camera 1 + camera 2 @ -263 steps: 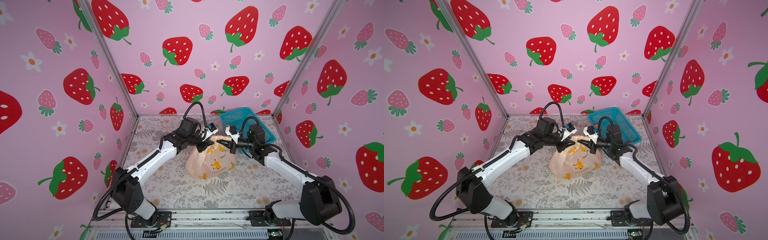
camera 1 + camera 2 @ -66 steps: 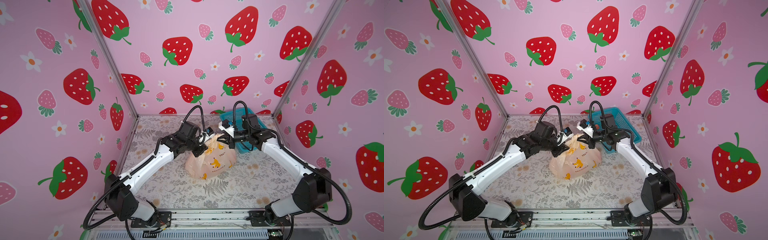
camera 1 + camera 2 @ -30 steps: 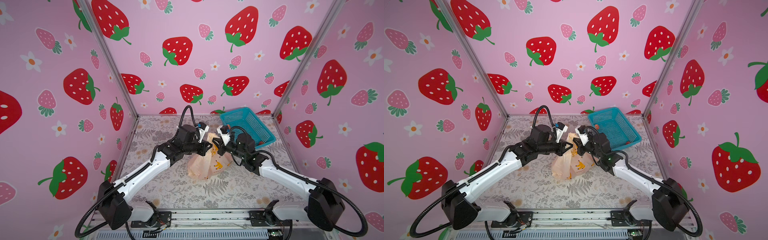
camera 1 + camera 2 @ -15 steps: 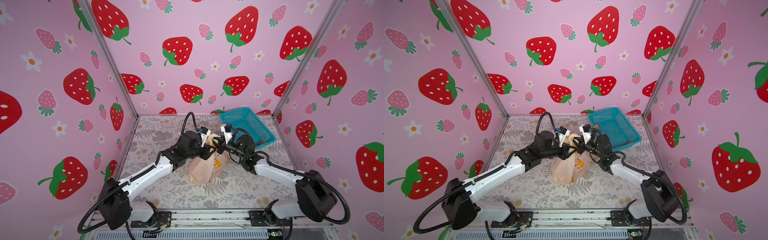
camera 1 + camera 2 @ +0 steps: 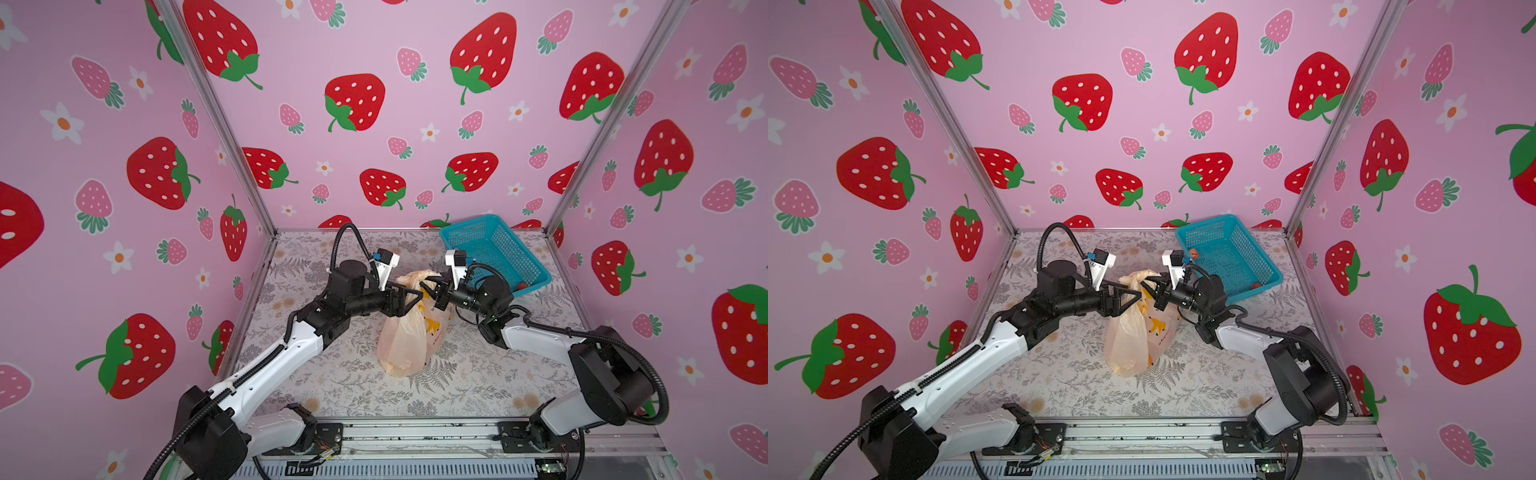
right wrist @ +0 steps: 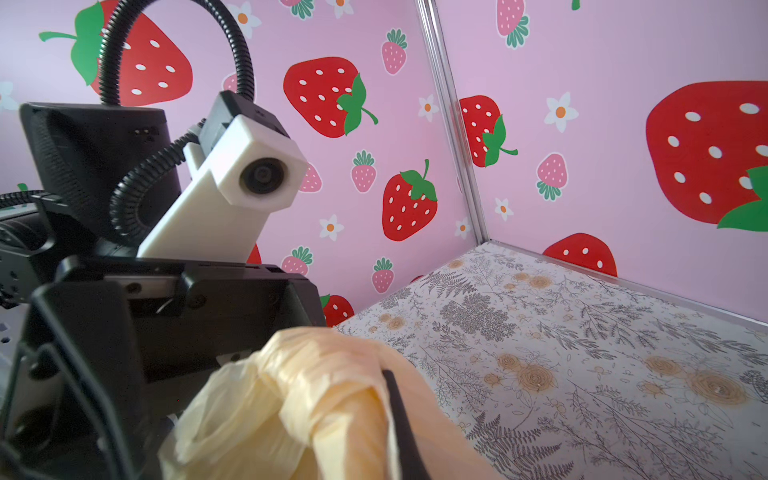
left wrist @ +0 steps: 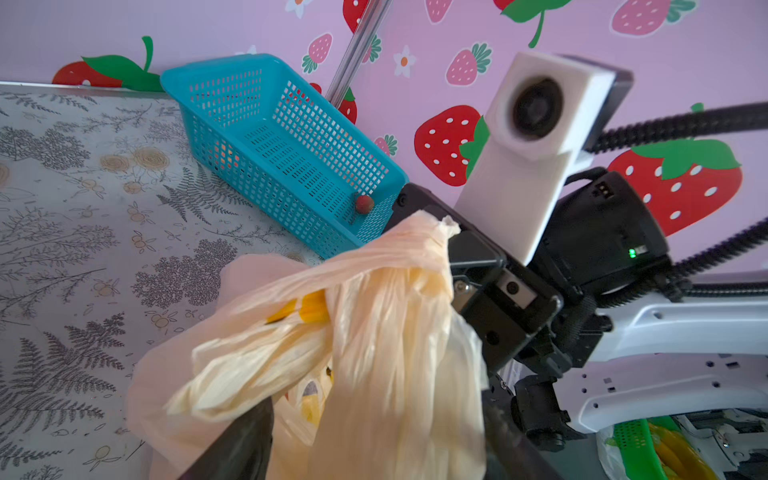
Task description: Place the fake fruits into the plastic bag and tie a complex knot
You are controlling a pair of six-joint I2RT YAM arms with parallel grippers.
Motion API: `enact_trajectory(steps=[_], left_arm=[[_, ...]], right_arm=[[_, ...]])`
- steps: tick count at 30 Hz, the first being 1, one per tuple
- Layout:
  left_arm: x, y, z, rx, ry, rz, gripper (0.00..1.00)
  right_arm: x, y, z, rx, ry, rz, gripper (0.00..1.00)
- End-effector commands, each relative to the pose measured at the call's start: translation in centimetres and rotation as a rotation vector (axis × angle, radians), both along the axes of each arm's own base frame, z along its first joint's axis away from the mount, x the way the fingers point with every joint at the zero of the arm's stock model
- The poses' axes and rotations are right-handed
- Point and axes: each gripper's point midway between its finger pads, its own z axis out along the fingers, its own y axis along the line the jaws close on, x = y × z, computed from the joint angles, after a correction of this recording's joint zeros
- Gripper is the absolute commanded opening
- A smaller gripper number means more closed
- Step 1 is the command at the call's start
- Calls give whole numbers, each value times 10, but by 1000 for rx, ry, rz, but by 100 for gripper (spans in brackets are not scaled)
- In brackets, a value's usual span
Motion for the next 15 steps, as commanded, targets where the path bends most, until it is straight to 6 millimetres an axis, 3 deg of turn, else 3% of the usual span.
enact_trajectory(steps=[1,7,15], left_arm=[[-12,11,12,-43,10,-34,83],[-5,44,16,-60,29,43,88],[1,43,11,-21,50,16,66]], right_arm=[[-7,-3,21,82,-54,32,0],[-9,-1,23,100,-68,57,0],[-11,2,24,100,-69,82,0]])
